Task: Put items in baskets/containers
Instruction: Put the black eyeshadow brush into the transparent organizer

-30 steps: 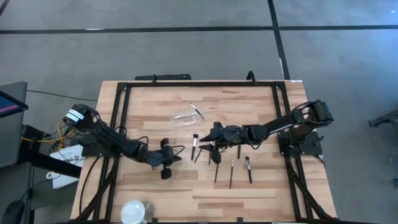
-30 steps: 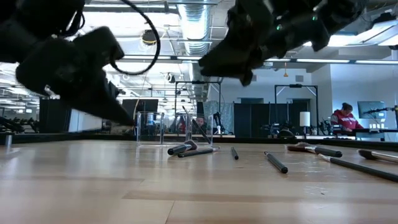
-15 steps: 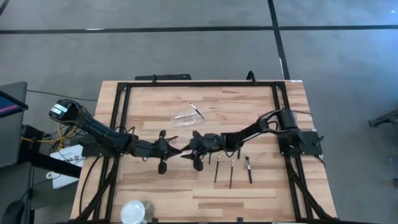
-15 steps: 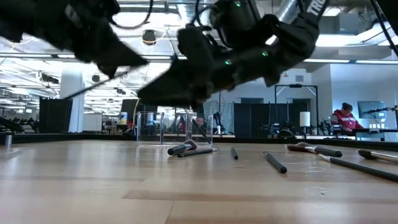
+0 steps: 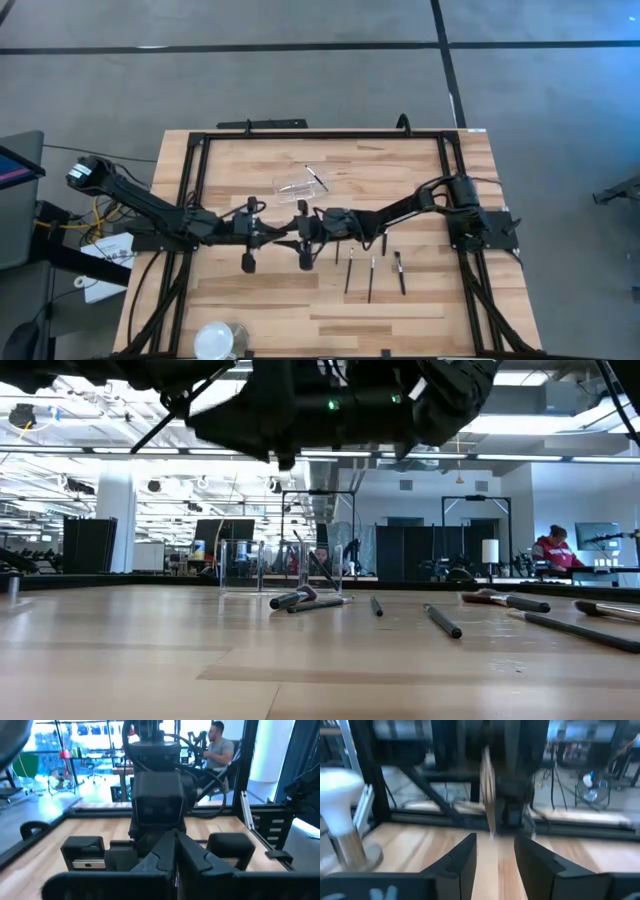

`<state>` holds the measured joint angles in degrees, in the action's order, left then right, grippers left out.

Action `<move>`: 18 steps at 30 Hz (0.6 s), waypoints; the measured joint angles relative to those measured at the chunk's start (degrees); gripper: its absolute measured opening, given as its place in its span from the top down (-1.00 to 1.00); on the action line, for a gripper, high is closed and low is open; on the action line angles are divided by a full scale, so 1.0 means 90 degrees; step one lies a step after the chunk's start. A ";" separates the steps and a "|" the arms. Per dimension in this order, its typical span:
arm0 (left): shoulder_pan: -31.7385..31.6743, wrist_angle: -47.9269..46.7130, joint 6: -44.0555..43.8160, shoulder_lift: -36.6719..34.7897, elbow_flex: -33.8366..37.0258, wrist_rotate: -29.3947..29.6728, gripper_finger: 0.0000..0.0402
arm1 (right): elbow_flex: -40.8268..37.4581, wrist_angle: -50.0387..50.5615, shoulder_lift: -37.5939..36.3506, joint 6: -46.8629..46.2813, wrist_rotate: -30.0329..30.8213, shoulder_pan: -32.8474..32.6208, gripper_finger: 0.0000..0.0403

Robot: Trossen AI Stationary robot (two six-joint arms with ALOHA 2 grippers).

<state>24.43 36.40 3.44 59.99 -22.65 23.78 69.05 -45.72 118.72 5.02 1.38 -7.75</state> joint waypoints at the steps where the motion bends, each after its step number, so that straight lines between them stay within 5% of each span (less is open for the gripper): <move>1: -0.0002 -0.0004 0.0087 -0.0007 0.0000 0.0006 0.96 | 0.0045 -0.0046 -0.0001 -0.0001 0.0001 0.0001 0.39; 18: -0.0051 0.0205 0.0476 -0.0041 0.0000 0.0023 0.96 | 0.0346 0.0092 0.0000 -0.0222 -0.0014 0.0121 0.53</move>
<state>23.97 38.24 7.73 59.61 -22.65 23.99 72.16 -44.89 118.72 3.03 1.26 -6.66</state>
